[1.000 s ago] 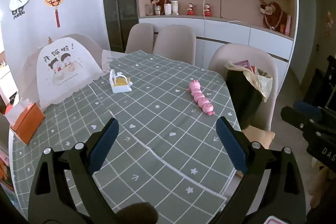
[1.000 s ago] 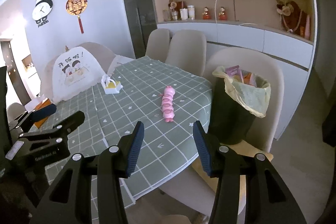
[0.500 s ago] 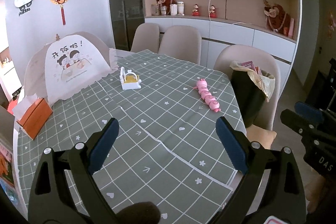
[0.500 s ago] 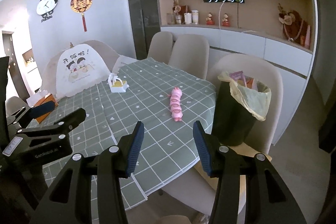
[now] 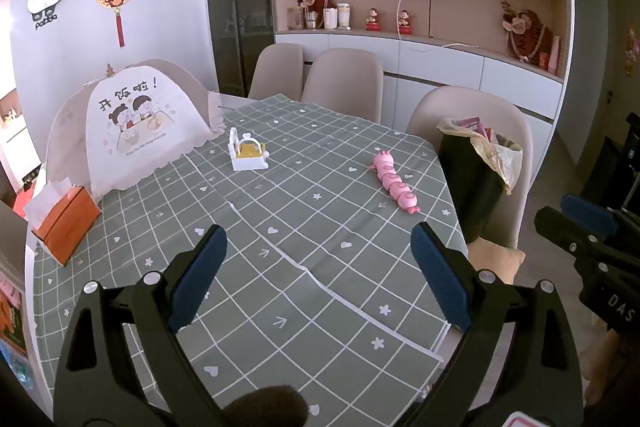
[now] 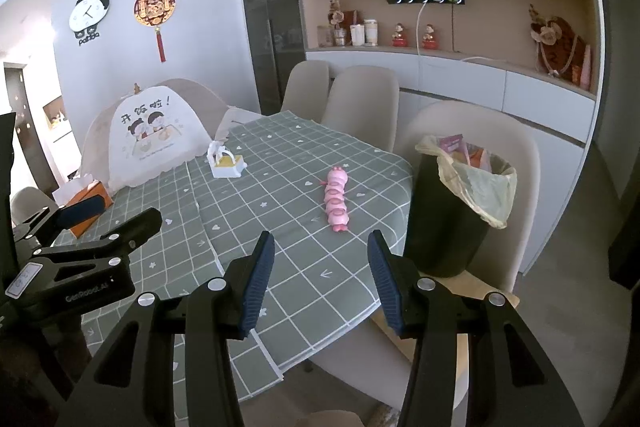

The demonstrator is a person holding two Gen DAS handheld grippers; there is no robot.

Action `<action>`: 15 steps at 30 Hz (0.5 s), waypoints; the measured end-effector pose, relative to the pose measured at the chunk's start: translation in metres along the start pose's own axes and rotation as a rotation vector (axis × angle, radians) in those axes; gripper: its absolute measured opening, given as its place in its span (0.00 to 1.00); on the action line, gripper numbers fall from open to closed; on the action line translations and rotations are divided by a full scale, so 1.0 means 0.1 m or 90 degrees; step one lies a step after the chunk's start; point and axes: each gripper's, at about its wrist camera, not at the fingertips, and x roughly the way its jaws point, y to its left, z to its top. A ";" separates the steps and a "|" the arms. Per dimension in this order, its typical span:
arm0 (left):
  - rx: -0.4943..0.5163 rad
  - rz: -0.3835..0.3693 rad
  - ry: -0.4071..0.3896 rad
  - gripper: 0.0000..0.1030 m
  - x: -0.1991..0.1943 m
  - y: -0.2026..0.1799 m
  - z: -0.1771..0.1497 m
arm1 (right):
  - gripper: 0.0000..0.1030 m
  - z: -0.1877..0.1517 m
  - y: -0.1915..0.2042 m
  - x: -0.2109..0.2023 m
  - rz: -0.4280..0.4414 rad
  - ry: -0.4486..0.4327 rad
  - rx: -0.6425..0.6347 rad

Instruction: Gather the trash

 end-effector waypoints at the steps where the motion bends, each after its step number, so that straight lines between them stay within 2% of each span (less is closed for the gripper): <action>1: 0.001 0.000 0.000 0.86 0.00 0.00 0.00 | 0.45 0.00 0.00 0.00 -0.001 0.000 0.000; 15: 0.002 -0.003 0.003 0.86 -0.01 -0.02 0.00 | 0.45 -0.03 -0.04 0.00 -0.002 0.002 0.008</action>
